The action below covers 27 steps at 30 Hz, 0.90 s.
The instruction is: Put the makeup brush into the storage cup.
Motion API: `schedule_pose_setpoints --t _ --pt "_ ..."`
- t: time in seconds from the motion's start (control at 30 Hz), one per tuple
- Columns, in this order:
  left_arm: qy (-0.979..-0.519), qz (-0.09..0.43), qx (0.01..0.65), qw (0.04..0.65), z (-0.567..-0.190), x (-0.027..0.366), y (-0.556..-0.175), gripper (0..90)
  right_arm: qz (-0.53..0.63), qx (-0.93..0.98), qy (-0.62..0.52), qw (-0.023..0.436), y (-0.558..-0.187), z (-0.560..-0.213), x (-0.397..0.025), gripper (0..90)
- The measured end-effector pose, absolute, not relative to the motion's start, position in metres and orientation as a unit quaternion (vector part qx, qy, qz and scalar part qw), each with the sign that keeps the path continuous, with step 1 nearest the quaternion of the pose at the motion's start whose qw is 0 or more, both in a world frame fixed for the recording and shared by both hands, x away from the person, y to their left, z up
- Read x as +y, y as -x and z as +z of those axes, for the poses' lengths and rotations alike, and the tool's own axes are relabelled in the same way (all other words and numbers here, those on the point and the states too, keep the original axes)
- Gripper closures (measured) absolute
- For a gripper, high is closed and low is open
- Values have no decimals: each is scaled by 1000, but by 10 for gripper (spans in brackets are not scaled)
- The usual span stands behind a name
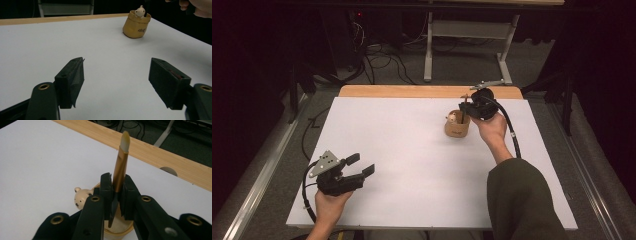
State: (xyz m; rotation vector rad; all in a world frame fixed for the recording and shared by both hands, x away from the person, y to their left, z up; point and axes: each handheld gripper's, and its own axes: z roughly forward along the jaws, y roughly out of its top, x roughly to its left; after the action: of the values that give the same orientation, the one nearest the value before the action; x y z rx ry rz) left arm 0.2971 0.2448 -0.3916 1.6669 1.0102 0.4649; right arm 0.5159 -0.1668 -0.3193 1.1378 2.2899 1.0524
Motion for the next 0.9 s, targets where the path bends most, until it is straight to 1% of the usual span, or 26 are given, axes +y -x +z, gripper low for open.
schedule_pose_setpoints --t 0.2,0.3,0.33,0.4,0.43,0.47,0.53,0.57,0.6,0.63,0.67,0.7,0.73,0.9 --pt "-696 195 427 543 -391 245 -297 289 366 820 -397 190 -518 -324 -160 843" --pt "-702 196 423 539 -391 244 -297 289 366 819 -398 194 -519 -326 -158 821" --pt "-702 196 423 538 -391 244 -297 289 367 818 -399 193 -519 -326 -157 768" --pt "-702 196 424 537 -392 245 -297 289 367 819 -396 194 -519 -327 -156 757" --pt "-701 195 425 539 -392 245 -297 289 363 819 -397 197 -520 -328 -154 723" --pt "-701 195 425 539 -392 245 -297 289 364 819 -397 201 -520 -328 -154 708" --pt "-702 196 424 538 -391 244 -297 289 366 817 -398 198 -520 -328 -154 699" --pt "-702 196 423 538 -391 244 -297 289 368 816 -400 197 -520 -328 -154 671" --pt "-703 196 422 538 -391 243 -297 289 368 816 -400 197 -520 -328 -154 671" --pt "-703 196 422 538 -391 243 -297 289 371 813 -403 195 -519 -328 -155 641" --pt "-703 195 422 538 -391 243 -297 289 371 813 -403 195 -519 -328 -155 641" --pt "-703 196 423 538 -391 244 -297 289 372 813 -404 195 -518 -327 -156 610" --pt "-702 196 424 538 -392 245 -297 289 373 812 -405 196 -518 -327 -157 598" --pt "-702 195 424 538 -391 244 -298 289 377 808 -407 198 -515 -325 -160 555"
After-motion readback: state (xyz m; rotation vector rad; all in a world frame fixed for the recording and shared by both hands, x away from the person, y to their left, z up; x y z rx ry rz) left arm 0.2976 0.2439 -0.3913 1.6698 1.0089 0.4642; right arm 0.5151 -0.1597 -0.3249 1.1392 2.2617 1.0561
